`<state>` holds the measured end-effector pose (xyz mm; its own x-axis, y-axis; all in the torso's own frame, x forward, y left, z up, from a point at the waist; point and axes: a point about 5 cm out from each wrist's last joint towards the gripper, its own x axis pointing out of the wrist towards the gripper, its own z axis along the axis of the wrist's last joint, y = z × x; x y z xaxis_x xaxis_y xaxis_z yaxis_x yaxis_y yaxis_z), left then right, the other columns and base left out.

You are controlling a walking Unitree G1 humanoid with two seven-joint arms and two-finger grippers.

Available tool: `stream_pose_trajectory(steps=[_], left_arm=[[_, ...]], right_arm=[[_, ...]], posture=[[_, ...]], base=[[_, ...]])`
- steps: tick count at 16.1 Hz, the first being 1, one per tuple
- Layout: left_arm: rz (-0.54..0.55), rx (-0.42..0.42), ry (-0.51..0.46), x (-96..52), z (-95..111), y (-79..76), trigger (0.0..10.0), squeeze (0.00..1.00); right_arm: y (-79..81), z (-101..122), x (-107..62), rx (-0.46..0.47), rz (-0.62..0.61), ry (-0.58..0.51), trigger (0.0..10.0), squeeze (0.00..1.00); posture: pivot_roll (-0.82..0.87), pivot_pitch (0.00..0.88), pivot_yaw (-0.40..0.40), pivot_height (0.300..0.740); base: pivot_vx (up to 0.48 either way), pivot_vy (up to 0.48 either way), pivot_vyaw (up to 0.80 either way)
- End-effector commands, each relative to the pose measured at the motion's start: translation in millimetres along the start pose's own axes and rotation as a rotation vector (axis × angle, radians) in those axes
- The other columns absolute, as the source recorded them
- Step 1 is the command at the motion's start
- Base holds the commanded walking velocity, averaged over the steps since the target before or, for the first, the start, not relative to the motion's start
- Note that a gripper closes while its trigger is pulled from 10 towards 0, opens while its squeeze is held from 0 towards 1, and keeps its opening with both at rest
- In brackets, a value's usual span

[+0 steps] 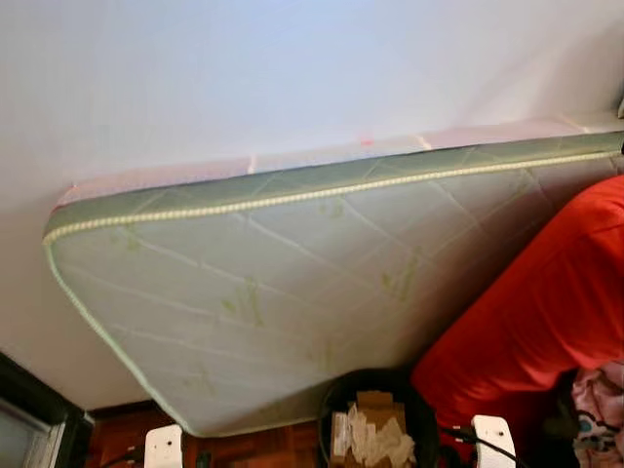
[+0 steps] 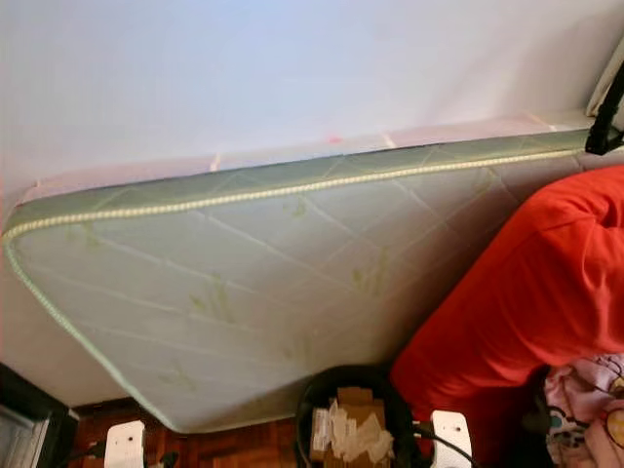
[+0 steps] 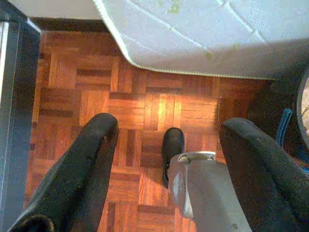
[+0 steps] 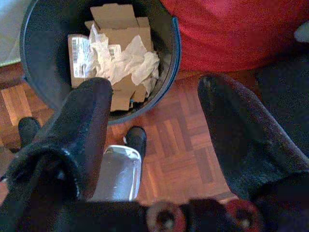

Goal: Clean up the room

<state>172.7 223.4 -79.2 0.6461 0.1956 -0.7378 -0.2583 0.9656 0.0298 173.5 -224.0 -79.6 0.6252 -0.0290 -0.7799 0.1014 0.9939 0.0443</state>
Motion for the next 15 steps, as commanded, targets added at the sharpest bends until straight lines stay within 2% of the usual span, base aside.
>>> stream_pose_trajectory(steps=[1, 6, 10, 13, 15], left_arm=[[0.011, 0.007, 0.021, -1.4, -5.3, 3.5, 10.0, 0.00], [0.010, 0.012, 0.015, -0.8, -2.9, 4.0, 10.0, 0.00], [0.026, 0.007, 0.050, -4.3, -11.8, 17.1, 10.0, 0.00], [0.040, 0.008, 0.064, -5.7, -14.4, 24.2, 10.0, 0.00], [0.036, 0.004, 0.065, -5.1, -14.2, 20.1, 10.0, 0.00]], right_arm=[[2.2, -4.3, -0.7, -0.001, 0.008, 0.006, 10.0, 0.00], [3.1, -4.5, -0.4, 0.014, 0.000, 0.007, 10.0, 0.00], [3.1, -4.5, -0.3, 0.016, 0.000, 0.009, 10.0, 0.00], [3.1, -4.4, -0.3, 0.013, 0.002, 0.009, 10.0, 0.00], [2.7, -4.6, -0.5, 0.013, 0.002, 0.010, 10.0, 0.00]], posture=[[-0.03, 0.000, 0.006, 0.740], [-0.03, 0.000, 0.012, 0.740], [-0.03, 0.000, 0.012, 0.740], [-0.03, 0.000, 0.008, 0.740], [-0.03, 0.000, 0.007, 0.740]], base=[[-0.274, 0.000, 0.00], [-0.285, 0.000, 0.00], [-0.286, 0.000, 0.00], [0.000, 0.000, 0.00], [0.000, 0.000, 0.00]])
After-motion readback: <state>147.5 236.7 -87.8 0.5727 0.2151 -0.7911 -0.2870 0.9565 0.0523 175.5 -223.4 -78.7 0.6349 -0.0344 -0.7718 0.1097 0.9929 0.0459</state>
